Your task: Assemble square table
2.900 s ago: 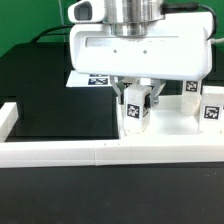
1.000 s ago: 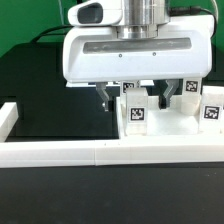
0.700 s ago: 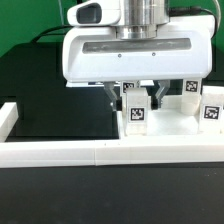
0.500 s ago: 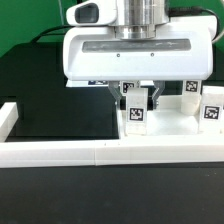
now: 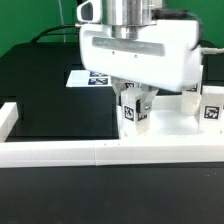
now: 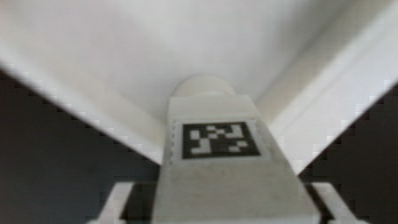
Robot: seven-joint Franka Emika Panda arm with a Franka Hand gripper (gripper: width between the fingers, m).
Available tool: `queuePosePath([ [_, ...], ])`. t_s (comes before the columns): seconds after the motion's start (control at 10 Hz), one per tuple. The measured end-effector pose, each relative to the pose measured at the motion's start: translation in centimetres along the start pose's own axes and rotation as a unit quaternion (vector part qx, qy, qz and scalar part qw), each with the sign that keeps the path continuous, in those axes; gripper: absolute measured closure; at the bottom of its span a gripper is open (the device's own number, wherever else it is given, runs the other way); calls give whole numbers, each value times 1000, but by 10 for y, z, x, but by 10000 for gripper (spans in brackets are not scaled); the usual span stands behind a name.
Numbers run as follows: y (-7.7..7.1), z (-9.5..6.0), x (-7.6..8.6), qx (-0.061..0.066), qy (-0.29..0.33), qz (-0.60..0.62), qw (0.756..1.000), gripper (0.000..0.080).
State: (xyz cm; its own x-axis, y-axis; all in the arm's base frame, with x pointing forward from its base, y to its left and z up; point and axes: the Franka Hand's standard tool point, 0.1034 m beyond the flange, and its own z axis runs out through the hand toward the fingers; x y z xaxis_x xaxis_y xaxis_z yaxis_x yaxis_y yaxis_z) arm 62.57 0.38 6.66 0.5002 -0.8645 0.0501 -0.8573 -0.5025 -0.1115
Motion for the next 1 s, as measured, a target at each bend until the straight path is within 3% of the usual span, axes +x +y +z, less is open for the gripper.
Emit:
queuePosePath([
  [0.2,1,0,0,9,-26,133,991,511],
  [0.4,2,0,0,10,-32,219,975,511],
  [0.7,2,1,-2,10,-31,196,980,511],
  [0.8,1,1,-1,16,-21,112,993,269],
  [0.9,-3,0,-3,19,-11,14,1000,269],
  [1.0,-6,1,-9,18,-2,-96,995,175],
])
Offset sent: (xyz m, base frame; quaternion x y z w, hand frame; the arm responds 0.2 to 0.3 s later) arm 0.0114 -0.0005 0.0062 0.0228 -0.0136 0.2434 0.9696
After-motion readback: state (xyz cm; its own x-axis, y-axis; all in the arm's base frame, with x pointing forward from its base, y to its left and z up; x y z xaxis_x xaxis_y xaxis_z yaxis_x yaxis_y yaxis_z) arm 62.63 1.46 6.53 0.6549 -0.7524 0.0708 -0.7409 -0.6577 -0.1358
